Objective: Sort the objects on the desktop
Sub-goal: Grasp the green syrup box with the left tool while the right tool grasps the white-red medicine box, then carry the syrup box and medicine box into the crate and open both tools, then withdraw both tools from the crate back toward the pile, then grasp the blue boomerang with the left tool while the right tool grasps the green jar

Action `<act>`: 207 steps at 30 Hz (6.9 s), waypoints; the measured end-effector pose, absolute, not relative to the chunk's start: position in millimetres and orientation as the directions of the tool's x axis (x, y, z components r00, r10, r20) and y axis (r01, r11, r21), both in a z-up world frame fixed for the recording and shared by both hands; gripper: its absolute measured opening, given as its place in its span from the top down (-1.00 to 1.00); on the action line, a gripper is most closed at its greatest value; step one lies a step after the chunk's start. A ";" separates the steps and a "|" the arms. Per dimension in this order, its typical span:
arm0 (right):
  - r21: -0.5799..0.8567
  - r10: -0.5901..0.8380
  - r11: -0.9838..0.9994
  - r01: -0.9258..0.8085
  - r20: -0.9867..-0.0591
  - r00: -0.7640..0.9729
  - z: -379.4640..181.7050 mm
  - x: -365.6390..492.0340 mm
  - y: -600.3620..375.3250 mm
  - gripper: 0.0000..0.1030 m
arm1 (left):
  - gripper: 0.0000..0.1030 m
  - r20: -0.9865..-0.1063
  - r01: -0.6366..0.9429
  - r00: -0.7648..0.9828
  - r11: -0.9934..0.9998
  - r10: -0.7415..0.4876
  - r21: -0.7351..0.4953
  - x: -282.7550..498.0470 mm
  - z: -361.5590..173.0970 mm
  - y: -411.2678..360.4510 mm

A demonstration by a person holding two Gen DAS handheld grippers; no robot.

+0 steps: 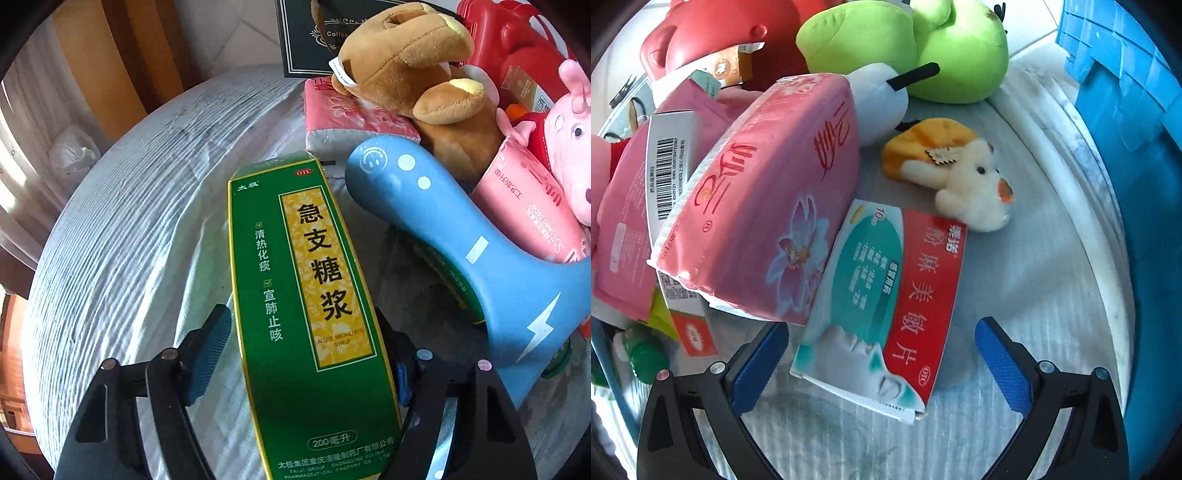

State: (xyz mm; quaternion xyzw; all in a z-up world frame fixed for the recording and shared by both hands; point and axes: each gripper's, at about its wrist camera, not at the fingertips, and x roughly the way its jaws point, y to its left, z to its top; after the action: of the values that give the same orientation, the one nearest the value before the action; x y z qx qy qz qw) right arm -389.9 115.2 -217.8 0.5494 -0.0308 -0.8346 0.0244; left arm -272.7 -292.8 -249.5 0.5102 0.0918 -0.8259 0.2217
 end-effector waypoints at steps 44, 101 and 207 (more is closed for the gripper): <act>-0.043 -0.085 -0.992 0.119 -0.474 -0.877 36.6 -173.4 112.5 -0.49 | -0.06 -0.547 0.205 -0.819 -0.979 -0.177 0.010 -140.4 -44.2 -162.8; -0.235 0.438 -0.899 -0.370 -0.523 -0.731 74.9 -285.0 503.0 -0.49 | -0.33 -0.629 -0.486 -0.728 -0.853 0.273 0.192 -299.9 37.1 382.3; 0.171 -0.356 -0.906 0.386 -0.800 -0.482 -191.3 -317.9 -22.9 -0.60 | -0.36 -0.787 0.297 -0.576 -0.954 -0.219 0.048 -266.1 -233.6 -197.3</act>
State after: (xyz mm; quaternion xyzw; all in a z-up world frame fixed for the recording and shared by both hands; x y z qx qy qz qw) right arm -317.9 -22.9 -191.3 0.4610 0.0160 -0.8607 0.2157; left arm -266.1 -197.3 -233.6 0.4366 0.0446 -0.8867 0.1456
